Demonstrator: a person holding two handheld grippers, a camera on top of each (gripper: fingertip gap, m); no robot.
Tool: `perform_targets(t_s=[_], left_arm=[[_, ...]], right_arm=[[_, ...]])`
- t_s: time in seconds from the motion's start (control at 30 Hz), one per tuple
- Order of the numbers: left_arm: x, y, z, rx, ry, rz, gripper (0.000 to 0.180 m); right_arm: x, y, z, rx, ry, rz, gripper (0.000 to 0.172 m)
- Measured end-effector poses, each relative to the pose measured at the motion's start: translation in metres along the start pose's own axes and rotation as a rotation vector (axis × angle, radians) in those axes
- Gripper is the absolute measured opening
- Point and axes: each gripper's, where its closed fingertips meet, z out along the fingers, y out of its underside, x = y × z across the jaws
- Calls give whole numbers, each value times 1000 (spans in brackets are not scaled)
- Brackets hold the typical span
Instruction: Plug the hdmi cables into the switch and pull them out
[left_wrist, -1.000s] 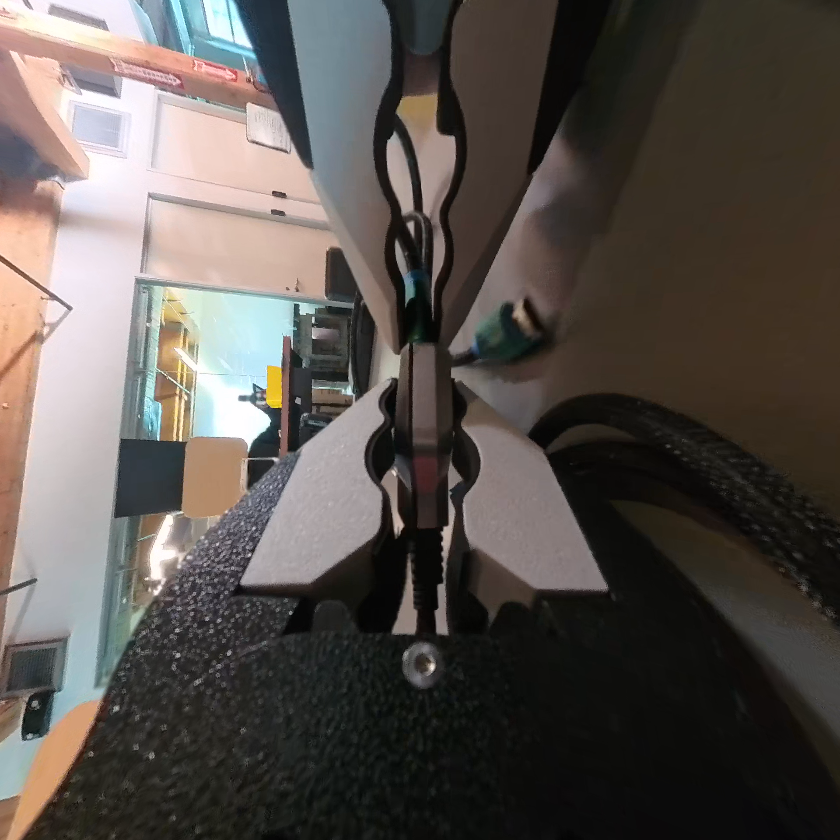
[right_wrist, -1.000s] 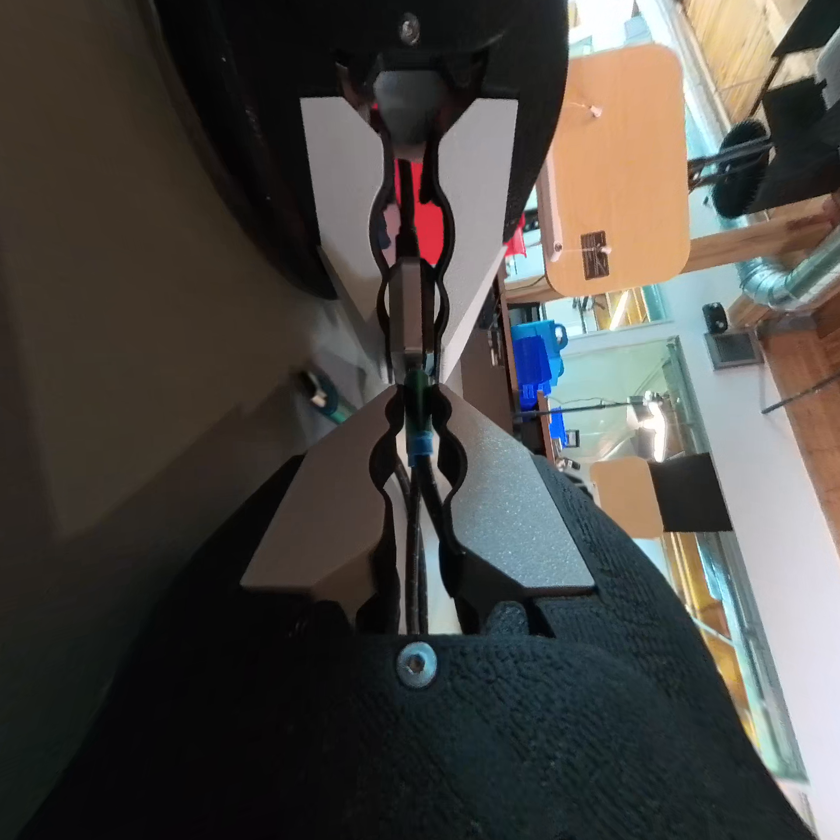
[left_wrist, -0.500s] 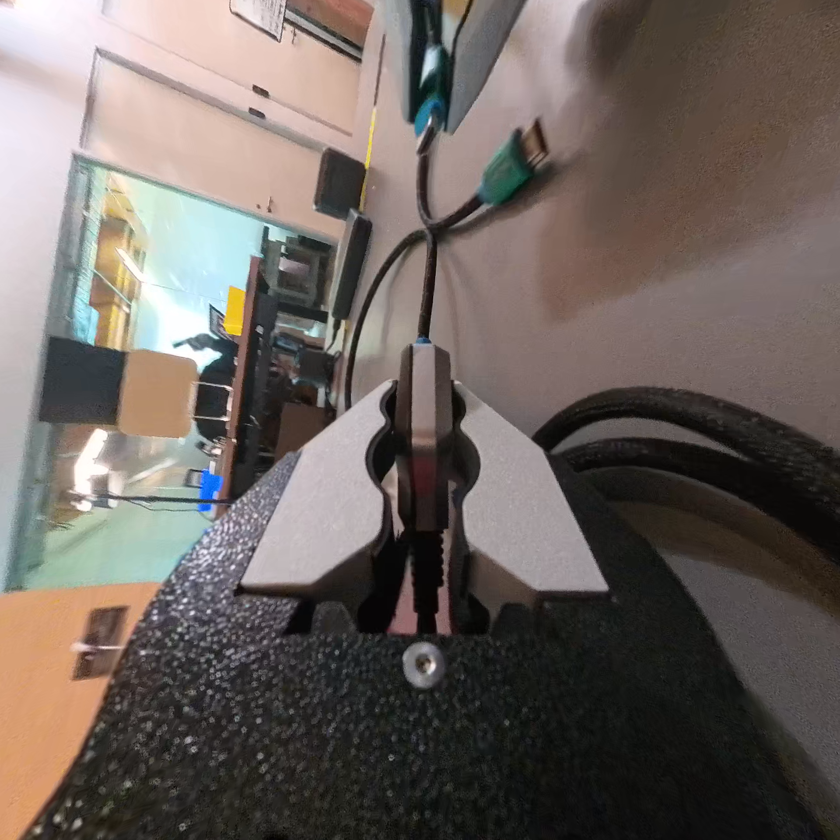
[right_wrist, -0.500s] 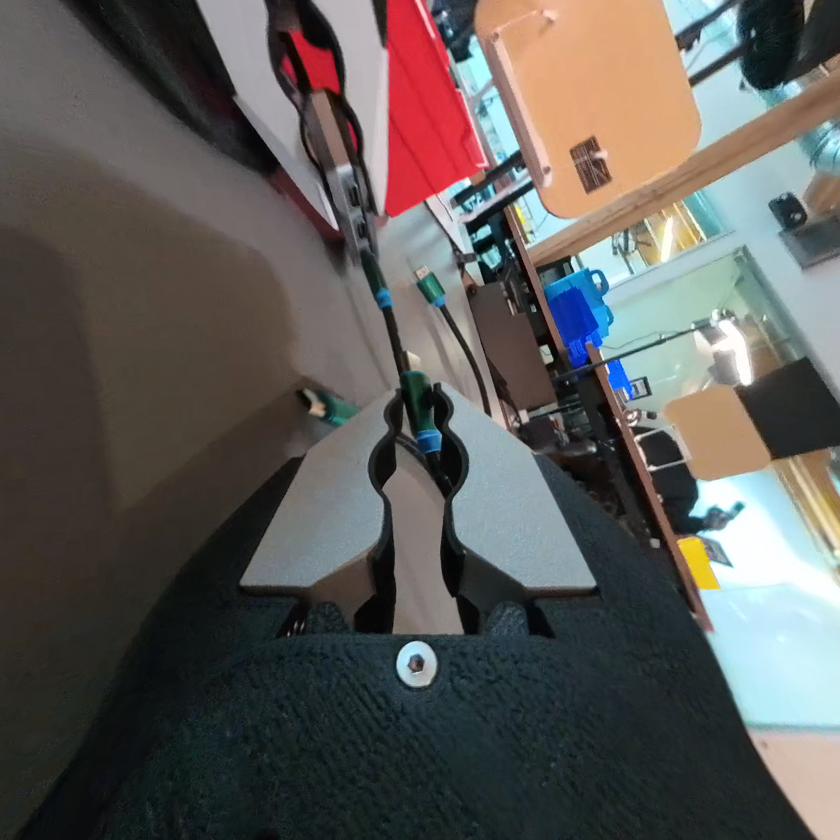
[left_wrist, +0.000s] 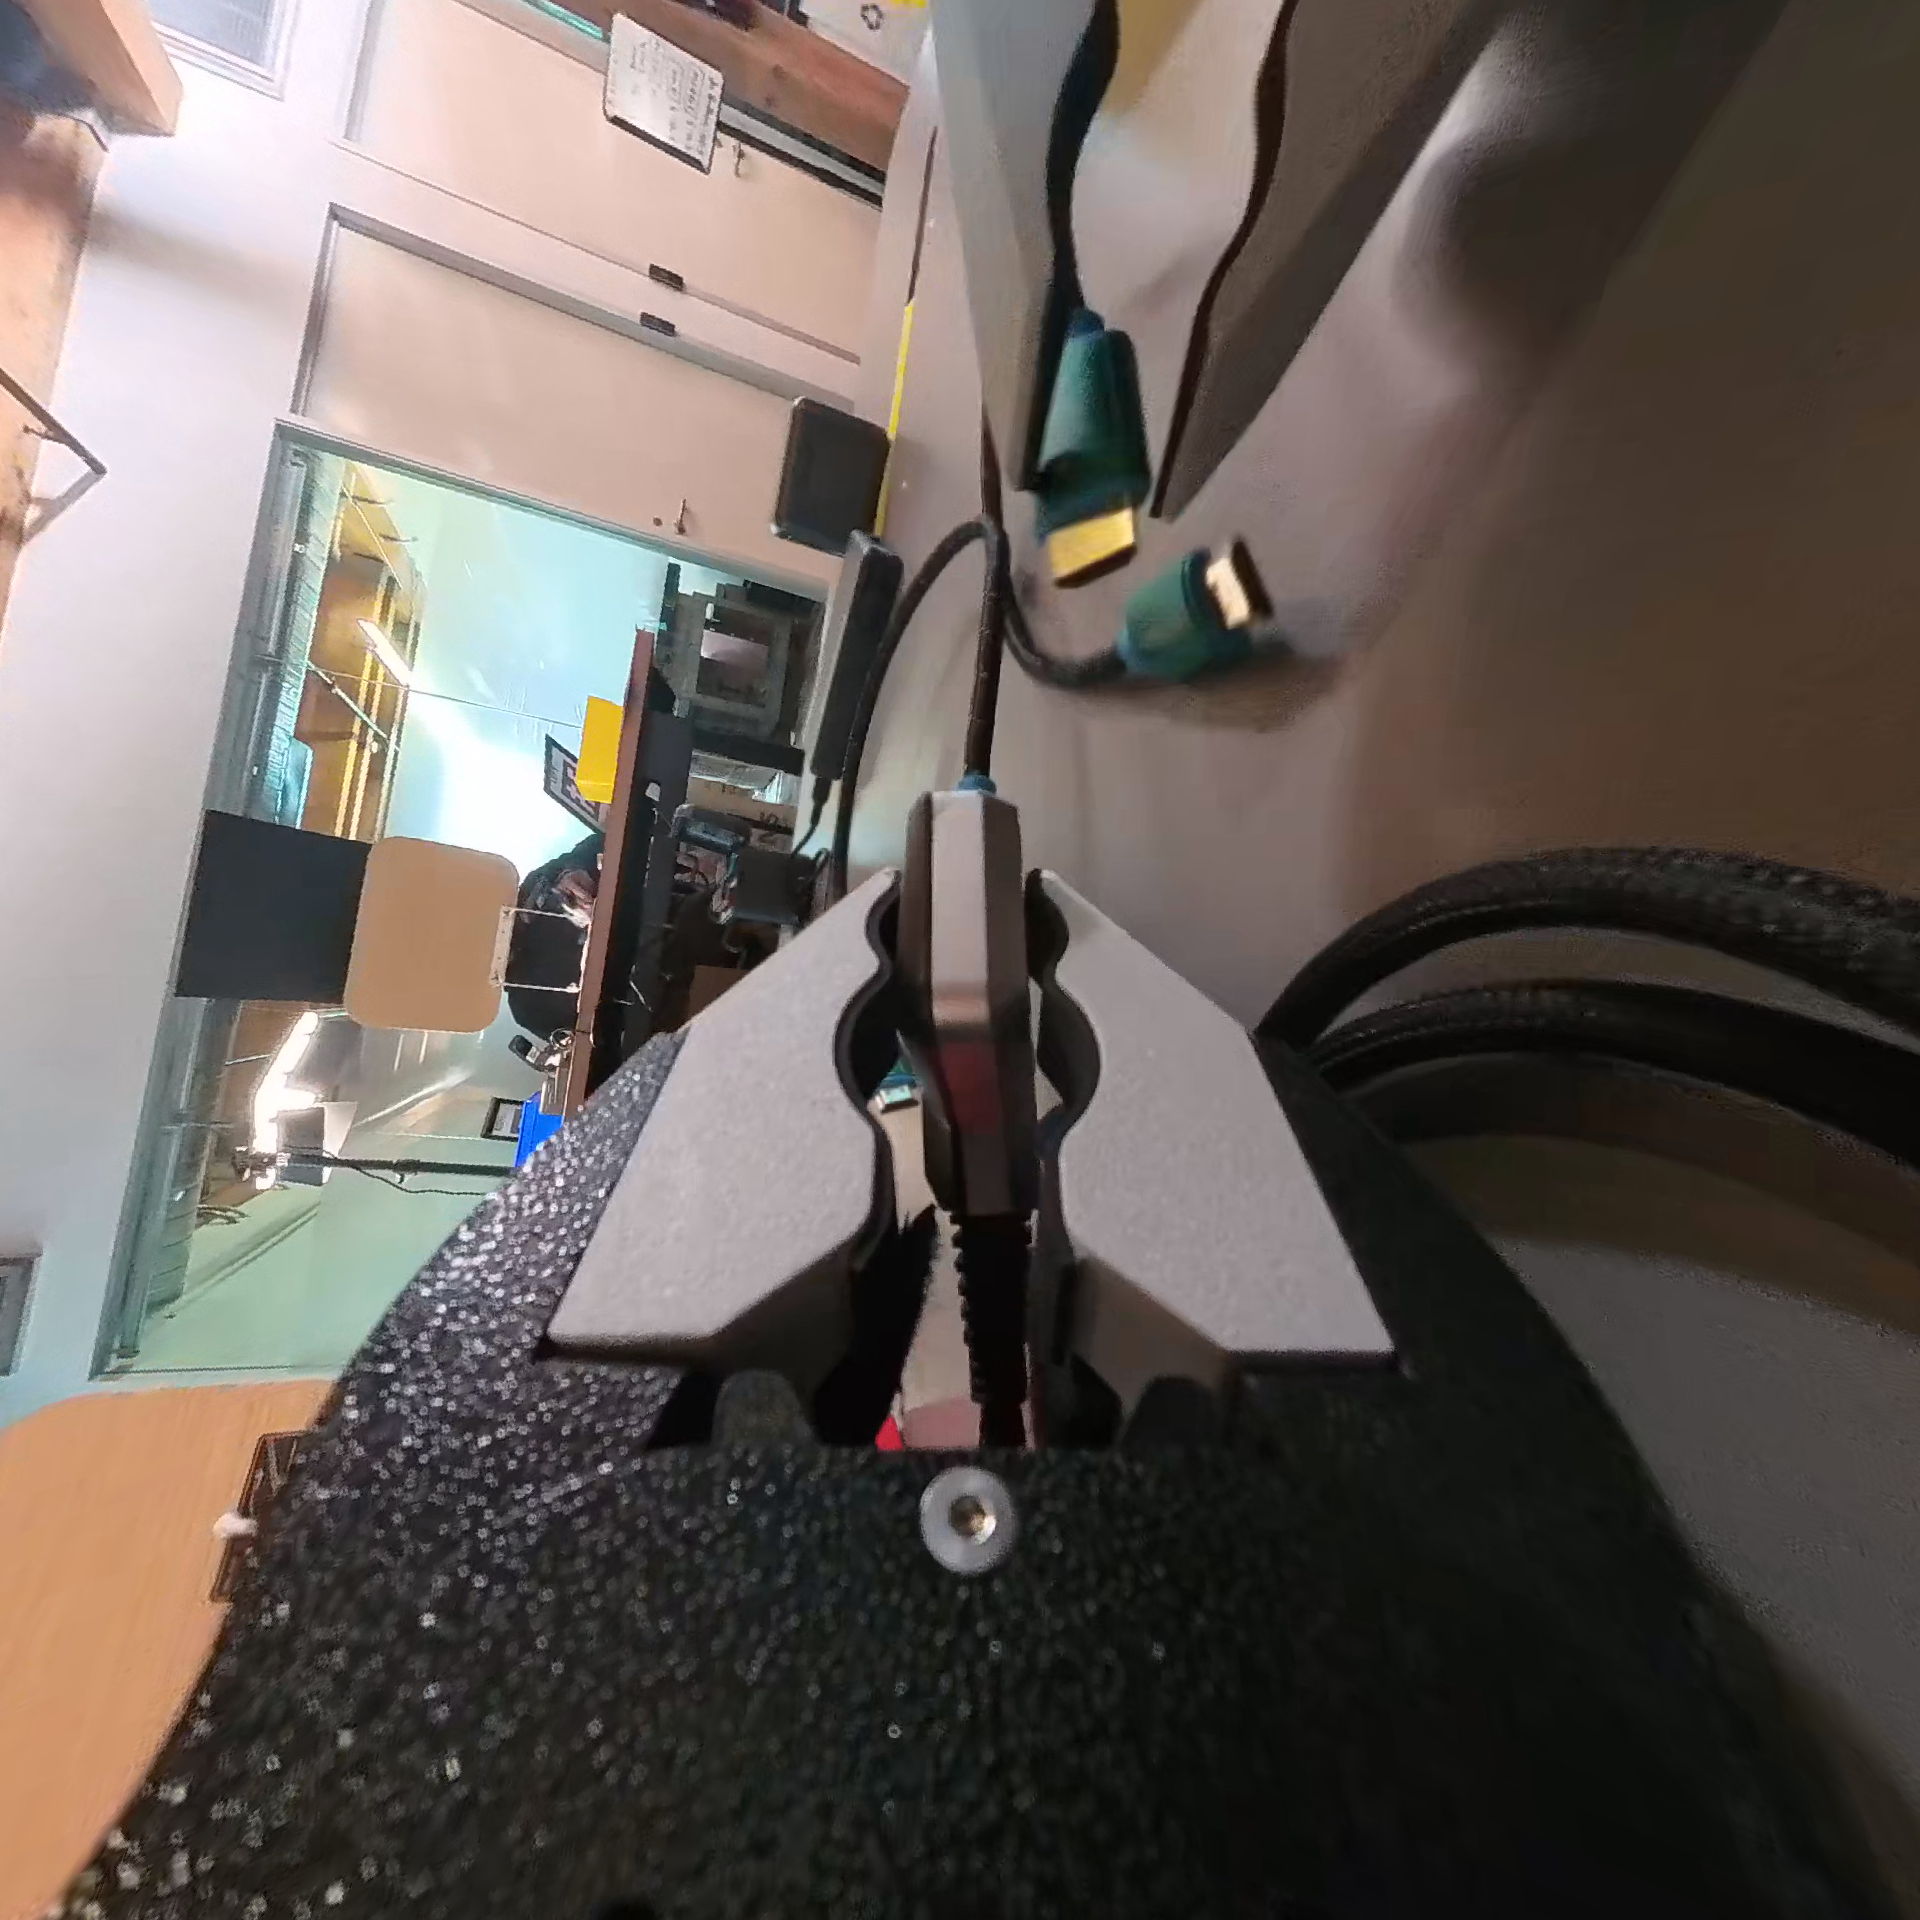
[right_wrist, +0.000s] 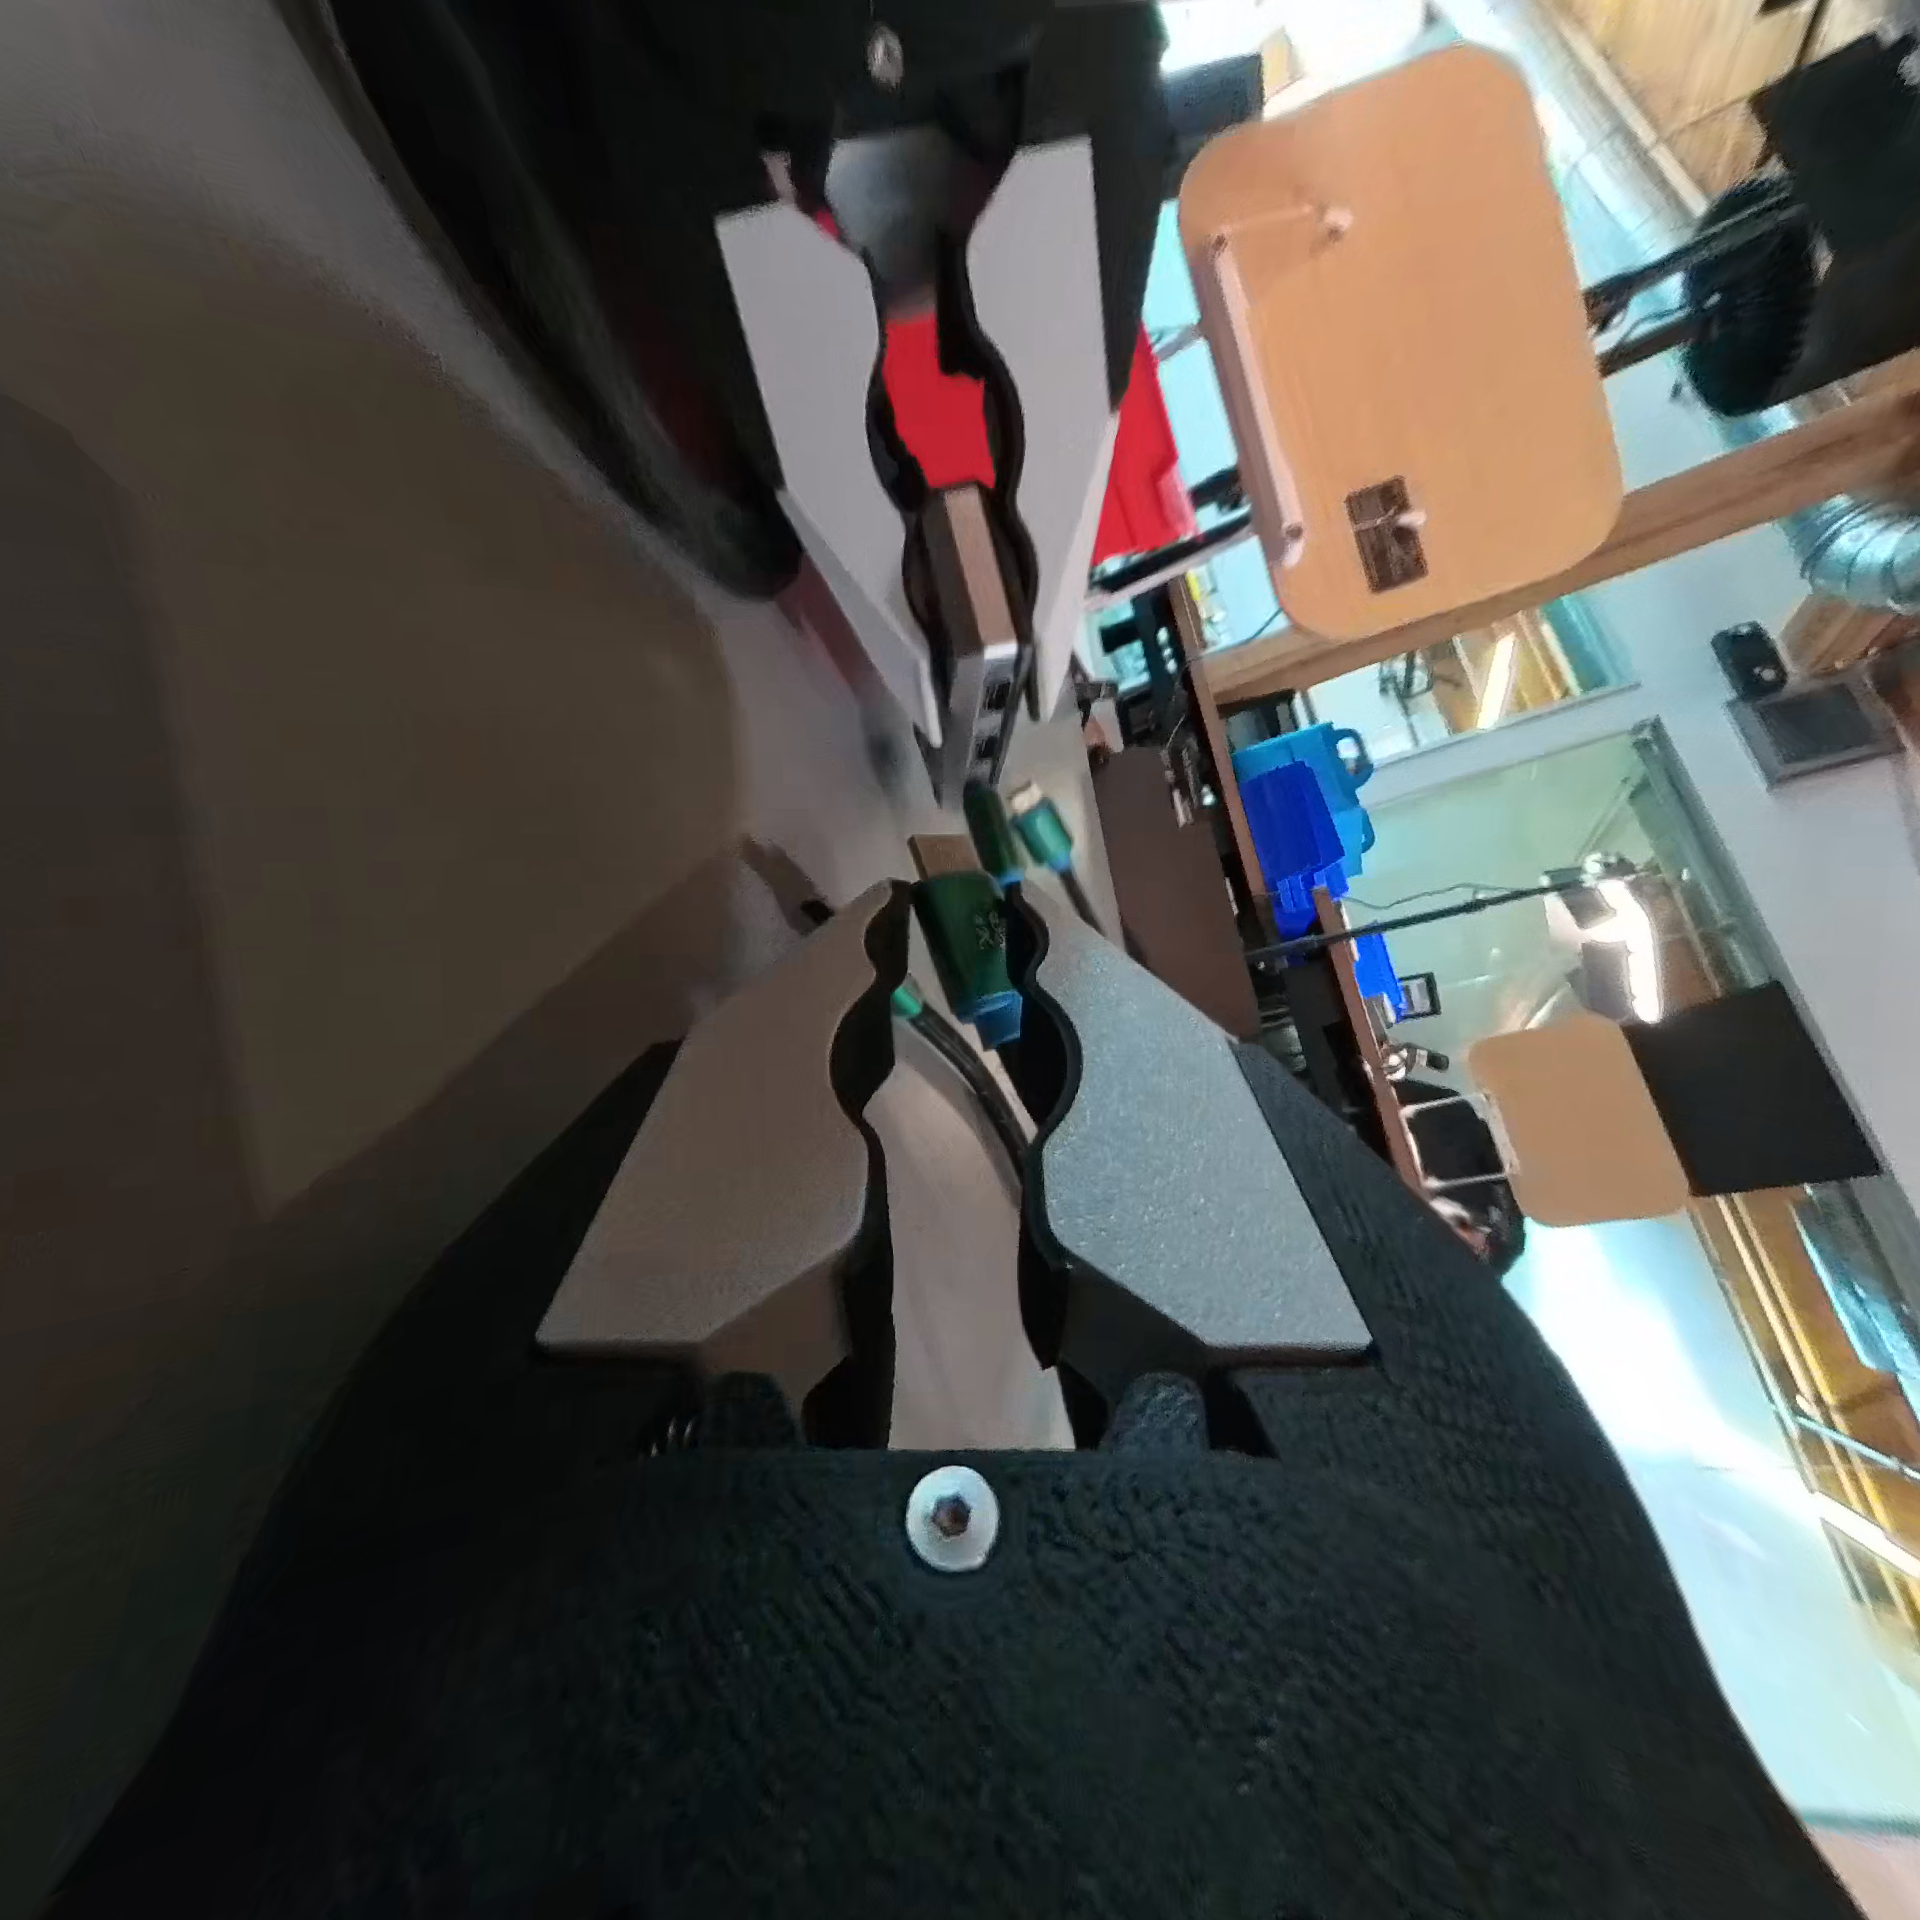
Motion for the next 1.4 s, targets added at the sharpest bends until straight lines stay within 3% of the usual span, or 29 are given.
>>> perform_targets(t_s=[0.1,0.23,0.4,0.43,0.53,0.63,0.77,0.83,0.9,0.93,1.03,1.17,1.27,1.4], left_arm=[[-4,2,-3,1,-23,6,20],[-17,9,-11,2,-90,-14,21],[-41,22,-18,8,-167,-185,20],[-45,25,-19,11,-179,-224,20],[-56,31,-23,24,-212,-317,20],[-58,32,-24,30,-216,-331,20],[-53,30,-24,43,-185,-324,20],[-50,29,-26,50,-167,-327,20],[-48,28,-28,58,-156,-333,20],[-48,28,-29,59,-155,-336,20],[-50,29,-31,60,-159,-347,20],[-47,29,-28,67,-136,-355,20],[-44,28,-26,63,-119,-341,20],[-42,28,-25,57,-113,-323,20]], right_arm=[[16,-18,-2,61,89,41,32],[20,-25,-16,86,-21,204,42],[21,25,-25,-132,-227,335,46],[24,38,-24,-195,-259,362,55],[46,73,-13,-330,-274,406,60],[54,119,4,-510,-340,448,56],[38,153,27,-600,-513,566,52],[38,159,36,-606,-538,625,42],[37,161,35,-635,-559,643,6],[39,160,33,-645,-554,624,5],[60,136,12,-623,-486,536,4],[125,74,-43,-543,-283,406,4],[191,45,-105,-576,-60,279,4],[271,41,-211,-756,235,101,4]])
